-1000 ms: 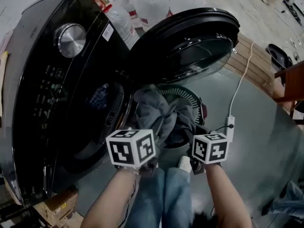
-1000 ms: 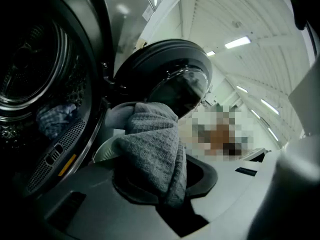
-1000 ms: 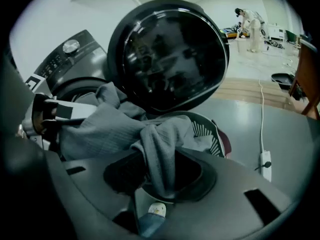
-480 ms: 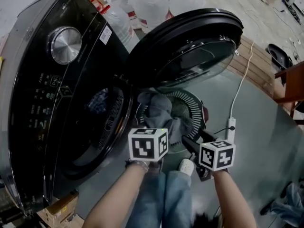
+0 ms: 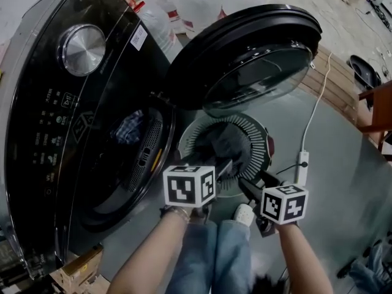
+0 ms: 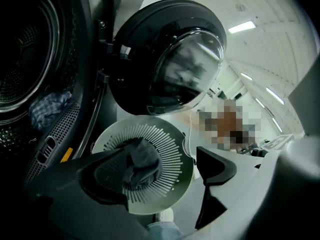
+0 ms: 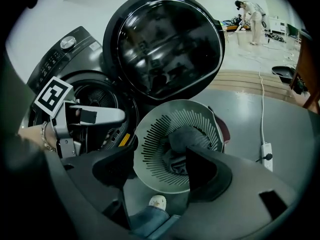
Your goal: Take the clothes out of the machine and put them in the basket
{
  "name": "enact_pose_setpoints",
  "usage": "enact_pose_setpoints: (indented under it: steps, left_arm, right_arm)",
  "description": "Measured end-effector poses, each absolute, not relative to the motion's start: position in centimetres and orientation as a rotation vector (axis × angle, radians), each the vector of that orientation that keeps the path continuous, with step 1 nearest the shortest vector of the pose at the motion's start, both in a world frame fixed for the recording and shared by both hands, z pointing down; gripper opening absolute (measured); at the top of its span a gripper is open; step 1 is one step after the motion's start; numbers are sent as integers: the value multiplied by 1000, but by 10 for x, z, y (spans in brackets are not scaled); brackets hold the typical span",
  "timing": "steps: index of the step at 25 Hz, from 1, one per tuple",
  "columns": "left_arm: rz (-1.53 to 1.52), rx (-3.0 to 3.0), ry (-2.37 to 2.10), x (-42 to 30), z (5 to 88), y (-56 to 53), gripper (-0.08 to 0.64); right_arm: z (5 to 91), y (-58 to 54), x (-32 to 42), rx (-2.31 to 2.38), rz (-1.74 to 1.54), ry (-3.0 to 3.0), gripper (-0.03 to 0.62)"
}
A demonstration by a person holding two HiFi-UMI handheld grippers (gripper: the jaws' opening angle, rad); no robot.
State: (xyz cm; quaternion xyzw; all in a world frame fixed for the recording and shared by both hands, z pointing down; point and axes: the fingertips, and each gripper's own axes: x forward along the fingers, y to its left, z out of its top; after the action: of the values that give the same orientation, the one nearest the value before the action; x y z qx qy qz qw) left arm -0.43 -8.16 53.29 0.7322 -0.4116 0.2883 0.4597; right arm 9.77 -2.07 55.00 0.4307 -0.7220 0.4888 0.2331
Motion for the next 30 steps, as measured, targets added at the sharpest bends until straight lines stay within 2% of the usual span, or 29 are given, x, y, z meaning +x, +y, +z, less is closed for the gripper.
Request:
enact_pose_setpoints:
  steps: [2,17,30]
  left_arm:
    - [716,1794,-1027,-10,540,-80,413]
    - [806,1733,-1184,-70,605,-59,412]
    - [958,1672,-1524,-199,593,-86,413]
  right_arm:
    - [555,-23,94,1187,1340,-1981,305]
    - [612,-30,66,1208,1355,-1971,287]
    - [619,-38,45,1179,1292,-1985,285]
